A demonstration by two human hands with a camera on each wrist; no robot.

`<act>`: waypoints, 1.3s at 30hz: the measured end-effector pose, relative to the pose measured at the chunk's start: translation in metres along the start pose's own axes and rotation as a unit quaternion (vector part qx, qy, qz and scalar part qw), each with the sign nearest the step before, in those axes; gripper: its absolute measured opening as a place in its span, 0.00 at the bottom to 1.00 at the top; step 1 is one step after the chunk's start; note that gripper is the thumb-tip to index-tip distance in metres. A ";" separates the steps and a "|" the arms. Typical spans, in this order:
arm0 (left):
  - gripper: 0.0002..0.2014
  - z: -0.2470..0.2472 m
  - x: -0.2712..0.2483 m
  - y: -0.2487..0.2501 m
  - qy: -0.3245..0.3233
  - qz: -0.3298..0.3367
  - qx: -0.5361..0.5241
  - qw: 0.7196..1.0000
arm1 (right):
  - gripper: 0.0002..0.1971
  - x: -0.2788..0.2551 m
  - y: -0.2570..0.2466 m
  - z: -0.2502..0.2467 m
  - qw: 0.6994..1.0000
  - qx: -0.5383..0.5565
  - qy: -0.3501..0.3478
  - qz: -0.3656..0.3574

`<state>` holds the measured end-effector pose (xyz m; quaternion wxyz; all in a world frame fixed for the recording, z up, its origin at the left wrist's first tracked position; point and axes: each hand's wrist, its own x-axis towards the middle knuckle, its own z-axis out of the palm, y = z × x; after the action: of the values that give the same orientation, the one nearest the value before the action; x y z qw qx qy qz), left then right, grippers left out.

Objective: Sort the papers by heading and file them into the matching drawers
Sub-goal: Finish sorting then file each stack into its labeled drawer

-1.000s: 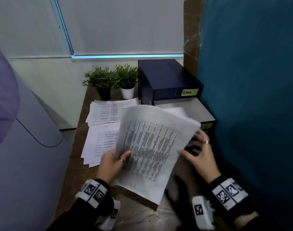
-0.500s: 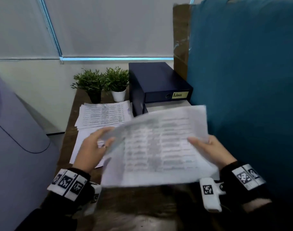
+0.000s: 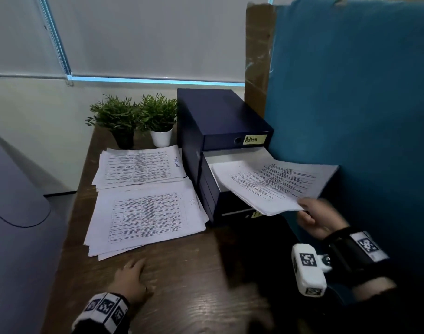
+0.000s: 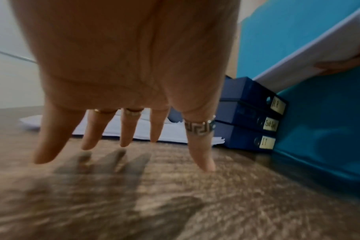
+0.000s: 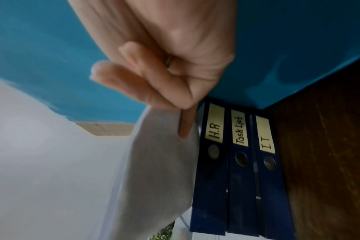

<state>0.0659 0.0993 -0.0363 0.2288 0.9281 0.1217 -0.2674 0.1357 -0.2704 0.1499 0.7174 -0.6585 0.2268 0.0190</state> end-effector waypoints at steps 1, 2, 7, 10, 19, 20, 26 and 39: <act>0.46 0.002 0.000 0.002 -0.015 -0.012 0.028 0.999 | 0.13 0.008 0.000 0.007 1.000 0.009 -0.003 0.013; 0.49 0.004 -0.001 0.005 -0.029 -0.021 0.050 0.998 | 0.14 0.018 0.000 0.013 0.999 0.021 -0.006 0.027; 0.55 0.011 -0.006 0.017 -0.071 -0.049 0.096 0.992 | 0.15 0.067 -0.005 0.050 0.997 0.036 0.004 0.063; 0.55 0.010 -0.005 0.017 -0.081 -0.054 0.074 0.992 | 0.12 0.091 -0.007 0.070 0.998 -0.003 -0.001 0.062; 0.55 0.013 -0.002 0.014 -0.062 -0.063 0.049 0.995 | 0.07 0.095 0.012 0.077 0.996 0.073 -0.021 -0.036; 0.55 0.014 -0.002 0.013 -0.059 -0.062 0.045 0.995 | 0.12 0.091 0.020 0.073 0.996 0.058 0.016 -0.066; 0.56 0.017 -0.002 0.011 -0.048 -0.059 0.049 0.996 | 0.34 0.063 0.077 0.072 0.997 -0.004 -0.026 -0.071; 0.57 0.019 0.000 0.012 -0.058 -0.064 0.068 0.994 | 0.43 0.151 0.047 0.125 0.995 -0.019 -0.098 0.030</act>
<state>0.0617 0.0798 -0.0459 0.1541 0.9149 0.1487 -0.3421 0.2929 -0.1855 0.0565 0.7225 -0.6600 0.1745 0.1095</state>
